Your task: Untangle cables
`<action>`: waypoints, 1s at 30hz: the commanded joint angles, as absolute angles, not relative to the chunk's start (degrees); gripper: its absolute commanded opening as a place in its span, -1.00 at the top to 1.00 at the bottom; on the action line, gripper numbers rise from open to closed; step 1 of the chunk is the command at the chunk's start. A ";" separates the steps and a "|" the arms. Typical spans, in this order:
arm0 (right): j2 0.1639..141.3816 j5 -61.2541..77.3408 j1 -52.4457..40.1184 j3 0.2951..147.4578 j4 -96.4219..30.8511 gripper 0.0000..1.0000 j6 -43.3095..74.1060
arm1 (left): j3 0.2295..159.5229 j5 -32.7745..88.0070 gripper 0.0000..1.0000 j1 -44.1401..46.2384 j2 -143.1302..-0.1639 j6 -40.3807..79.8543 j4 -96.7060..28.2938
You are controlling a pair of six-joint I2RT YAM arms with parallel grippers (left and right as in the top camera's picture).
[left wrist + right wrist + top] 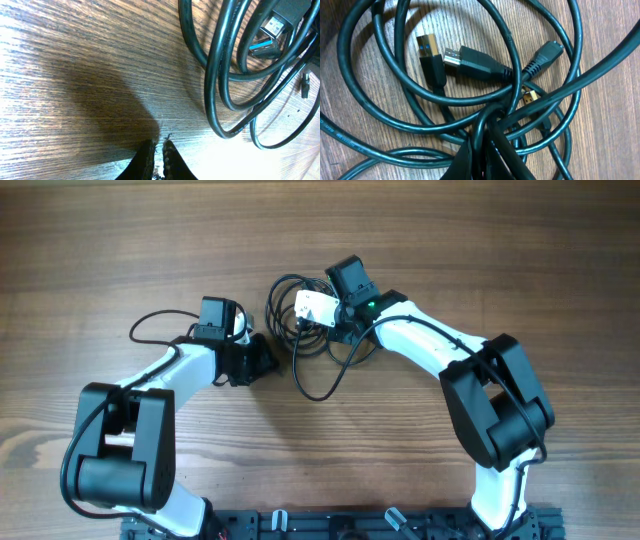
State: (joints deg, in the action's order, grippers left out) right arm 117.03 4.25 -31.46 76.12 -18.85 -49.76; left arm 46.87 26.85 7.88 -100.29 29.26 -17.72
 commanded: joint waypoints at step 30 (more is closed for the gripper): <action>93.36 64.36 -20.12 76.27 -14.87 0.91 20.91 | 47.55 25.87 0.92 7.07 -100.84 29.06 -18.44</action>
State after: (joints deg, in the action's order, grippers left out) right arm 94.76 59.57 -22.13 76.12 -14.52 16.56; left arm 46.89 25.67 7.88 -100.31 29.26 -17.78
